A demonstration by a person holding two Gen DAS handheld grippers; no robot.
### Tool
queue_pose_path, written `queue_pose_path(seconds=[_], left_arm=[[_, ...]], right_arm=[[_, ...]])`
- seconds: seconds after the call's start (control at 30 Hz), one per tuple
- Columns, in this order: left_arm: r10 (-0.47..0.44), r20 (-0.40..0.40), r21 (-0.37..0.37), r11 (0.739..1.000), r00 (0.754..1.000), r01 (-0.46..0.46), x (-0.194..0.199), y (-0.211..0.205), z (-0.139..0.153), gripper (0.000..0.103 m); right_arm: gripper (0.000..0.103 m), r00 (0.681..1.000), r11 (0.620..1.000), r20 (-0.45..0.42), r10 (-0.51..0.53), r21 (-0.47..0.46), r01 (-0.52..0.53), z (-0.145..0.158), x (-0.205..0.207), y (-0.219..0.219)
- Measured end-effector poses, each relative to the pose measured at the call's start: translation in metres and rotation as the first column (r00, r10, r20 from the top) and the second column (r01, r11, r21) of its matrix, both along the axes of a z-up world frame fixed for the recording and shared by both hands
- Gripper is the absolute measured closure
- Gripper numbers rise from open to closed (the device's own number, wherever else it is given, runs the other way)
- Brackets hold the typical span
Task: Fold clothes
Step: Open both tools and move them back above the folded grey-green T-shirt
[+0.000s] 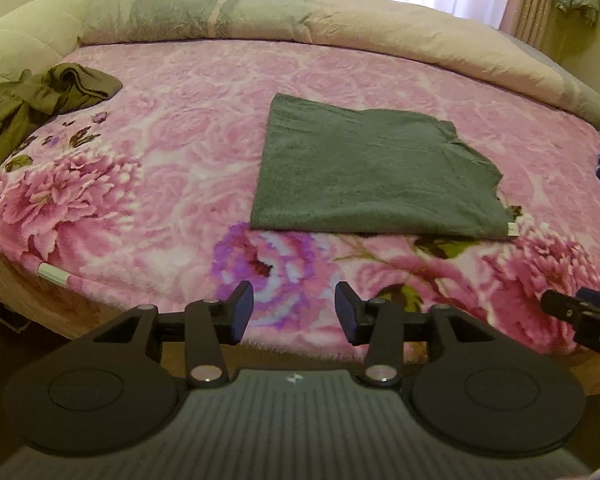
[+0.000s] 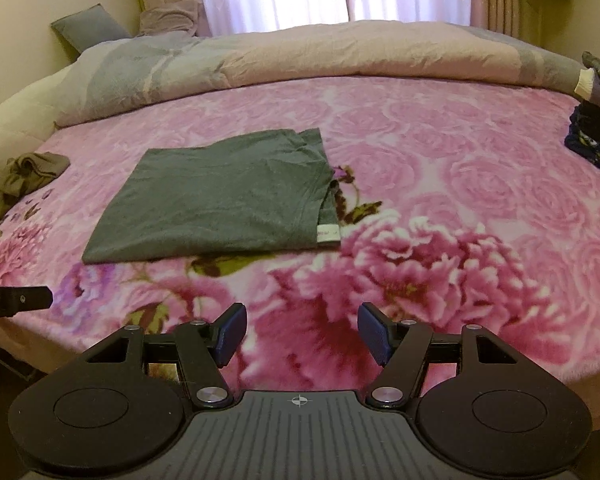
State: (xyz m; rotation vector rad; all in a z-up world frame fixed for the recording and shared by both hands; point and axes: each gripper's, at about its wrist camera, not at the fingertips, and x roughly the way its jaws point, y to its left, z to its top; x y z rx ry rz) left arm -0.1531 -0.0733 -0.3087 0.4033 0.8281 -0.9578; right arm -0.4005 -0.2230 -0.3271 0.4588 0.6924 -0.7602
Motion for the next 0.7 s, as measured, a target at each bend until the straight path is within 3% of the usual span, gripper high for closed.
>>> queue_pose_path(seconds=[0.23,0.47,0.6,0.7], left_arm=[[-0.006,-0.025,-0.006,1.0,1.0,0.006,-0.001,0.007,-0.004,0.061],[0.033,-0.127,-0.033,0.999,0.991,-0.038,0.022,0.011,-0.022,0.061],[0.014,-0.206,-0.127,0.991,0.978,-0.041,0.046,0.011,-0.023,0.062],[0.003,-0.237,-0.184,0.982,0.972,-0.048,0.065,0.003,-0.023,0.068]], right_arm=[[0.038,1.0,1.0,0.003,0.025,0.014,-0.025,-0.004,0.003,0.013],[0.038,1.0,0.996,0.013,0.009,0.084,-0.01,-0.022,0.003,-0.003],[0.038,0.996,0.99,0.081,-0.027,0.141,0.015,-0.025,-0.001,-0.036],[0.038,0.987,0.983,0.151,-0.062,0.181,0.034,-0.025,-0.002,-0.065]])
